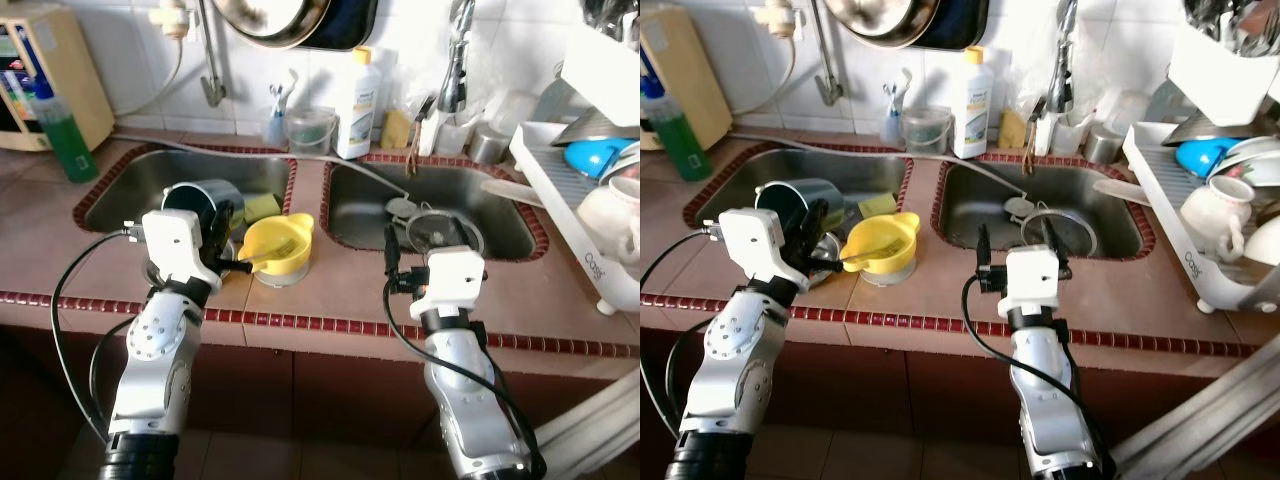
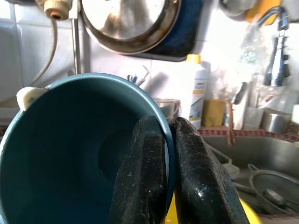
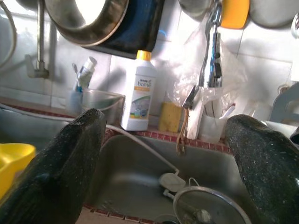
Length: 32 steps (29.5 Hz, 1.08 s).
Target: Kitchen organization
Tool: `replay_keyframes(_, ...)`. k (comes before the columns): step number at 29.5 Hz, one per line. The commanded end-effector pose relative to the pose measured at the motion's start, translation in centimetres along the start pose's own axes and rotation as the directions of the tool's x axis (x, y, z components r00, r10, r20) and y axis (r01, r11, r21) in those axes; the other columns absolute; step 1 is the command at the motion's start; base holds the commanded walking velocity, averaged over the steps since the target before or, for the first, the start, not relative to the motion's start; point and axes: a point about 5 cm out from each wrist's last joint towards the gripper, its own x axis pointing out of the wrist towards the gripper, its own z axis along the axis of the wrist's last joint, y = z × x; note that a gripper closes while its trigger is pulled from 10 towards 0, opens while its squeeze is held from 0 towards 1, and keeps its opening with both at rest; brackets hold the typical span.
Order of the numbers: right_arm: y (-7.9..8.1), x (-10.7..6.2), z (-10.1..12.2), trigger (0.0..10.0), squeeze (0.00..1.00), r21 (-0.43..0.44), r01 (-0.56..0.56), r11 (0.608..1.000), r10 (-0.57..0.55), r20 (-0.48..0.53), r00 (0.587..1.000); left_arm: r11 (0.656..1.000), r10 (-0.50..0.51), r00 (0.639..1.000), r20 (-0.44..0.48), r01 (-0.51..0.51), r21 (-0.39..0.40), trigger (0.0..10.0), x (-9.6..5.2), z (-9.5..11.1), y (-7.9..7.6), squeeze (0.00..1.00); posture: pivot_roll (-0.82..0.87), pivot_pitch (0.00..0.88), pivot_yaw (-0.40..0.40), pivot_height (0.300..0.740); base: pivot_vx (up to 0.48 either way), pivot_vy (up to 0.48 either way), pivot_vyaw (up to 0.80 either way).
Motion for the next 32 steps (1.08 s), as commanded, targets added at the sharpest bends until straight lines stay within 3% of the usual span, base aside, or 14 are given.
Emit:
replay_keyframes(1, 0.5, 0.0, 0.2, 10.0, 0.0, 0.007, -0.02, 1.0, 0.02, 0.006, 1.0, 1.0, -0.017, 1.0, 0.016, 0.017, 0.003, 10.0, 0.1, 0.5, -0.2, 0.0, -0.2, 0.0, -0.004, 0.74, 0.379, 0.0, 0.0)
replay_keyframes(22, 0.4, -0.2, 0.3, 10.0, 0.0, 0.005, -0.037, 0.999, 0.037, 0.006, 0.999, 0.999, -0.037, 0.999, 0.035, 0.038, -0.021, 10.0, 0.3, 0.7, -0.7, 0.0, -0.21, 0.0, -0.007, 0.74, 0.337, 0.0, 0.0)
replay_keyframes(26, 0.6, -0.3, 0.3, 10.0, 0.0, 0.014, -0.051, 0.999, 0.051, 0.002, 0.999, 0.999, -0.042, 0.999, 0.019, 0.042, 0.026, 10.0, 0.6, 0.8, -0.6, 0.0, -0.21, 0.0, -0.005, 0.74, 0.0, 0.0, 0.0)
replay_keyframes(32, 1.9, -0.8, 0.5, 10.0, 0.0, 0.054, -0.158, 0.986, 0.159, -0.017, 0.987, 0.991, -0.058, 0.998, 0.017, 0.056, 0.12, 10.0, 2.0, 1.5, 0.7, 0.0, -0.21, 0.0, -0.006, 0.74, 0.0, 0.0, 0.0)
